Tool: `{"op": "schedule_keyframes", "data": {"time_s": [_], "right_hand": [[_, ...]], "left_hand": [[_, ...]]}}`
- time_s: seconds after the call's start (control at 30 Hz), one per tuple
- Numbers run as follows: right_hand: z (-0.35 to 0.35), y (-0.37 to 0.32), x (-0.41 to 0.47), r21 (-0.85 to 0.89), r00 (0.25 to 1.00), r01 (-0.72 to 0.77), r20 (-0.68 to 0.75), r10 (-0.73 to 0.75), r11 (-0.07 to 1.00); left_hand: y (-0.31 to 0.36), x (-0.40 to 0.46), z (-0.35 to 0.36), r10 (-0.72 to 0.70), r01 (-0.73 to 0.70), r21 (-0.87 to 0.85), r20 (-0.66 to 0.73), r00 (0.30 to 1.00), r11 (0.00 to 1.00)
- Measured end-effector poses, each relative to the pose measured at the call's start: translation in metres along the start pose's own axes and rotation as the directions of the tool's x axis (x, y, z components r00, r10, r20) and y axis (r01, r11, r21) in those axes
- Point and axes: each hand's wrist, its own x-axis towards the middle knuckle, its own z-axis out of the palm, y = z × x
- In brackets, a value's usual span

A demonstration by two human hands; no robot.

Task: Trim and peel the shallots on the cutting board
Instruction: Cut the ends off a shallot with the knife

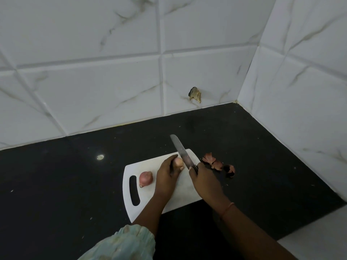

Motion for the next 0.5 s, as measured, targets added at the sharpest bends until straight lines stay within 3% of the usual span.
{"op": "schedule_keyframes", "data": {"time_s": [0.27, 0.5], "right_hand": [[-0.0063, -0.0007, -0.0012, 0.032, 0.999, 0.000, 0.039, -0.001, 0.999], [-0.0098, -0.0023, -0.0062, -0.088, 0.996, 0.036, 0.082, -0.028, 0.996]], "left_hand": [[-0.0019, 0.0004, 0.0000, 0.001, -0.001, 0.019, 0.006, 1.000, 1.000], [0.0010, -0.0011, -0.0001, -0.015, 0.015, 0.034, -0.003, 1.000, 0.999]]}}
